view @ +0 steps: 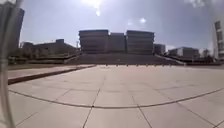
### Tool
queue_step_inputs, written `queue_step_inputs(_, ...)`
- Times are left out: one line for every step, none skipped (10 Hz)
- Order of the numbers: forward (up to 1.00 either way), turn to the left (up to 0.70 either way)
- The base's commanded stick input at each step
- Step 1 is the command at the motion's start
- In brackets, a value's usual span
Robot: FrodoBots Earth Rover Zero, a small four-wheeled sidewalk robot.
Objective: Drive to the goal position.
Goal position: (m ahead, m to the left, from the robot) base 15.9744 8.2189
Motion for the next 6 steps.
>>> queue_step_inputs(0.85, -0.26)
queue_step_inputs(0.85, -0.13)
queue_step_inputs(0.85, -0.04)
queue_step_inputs(0.85, 0.00)
queue_step_inputs(0.85, 0.00)
queue_step_inputs(0.85, 0.00)
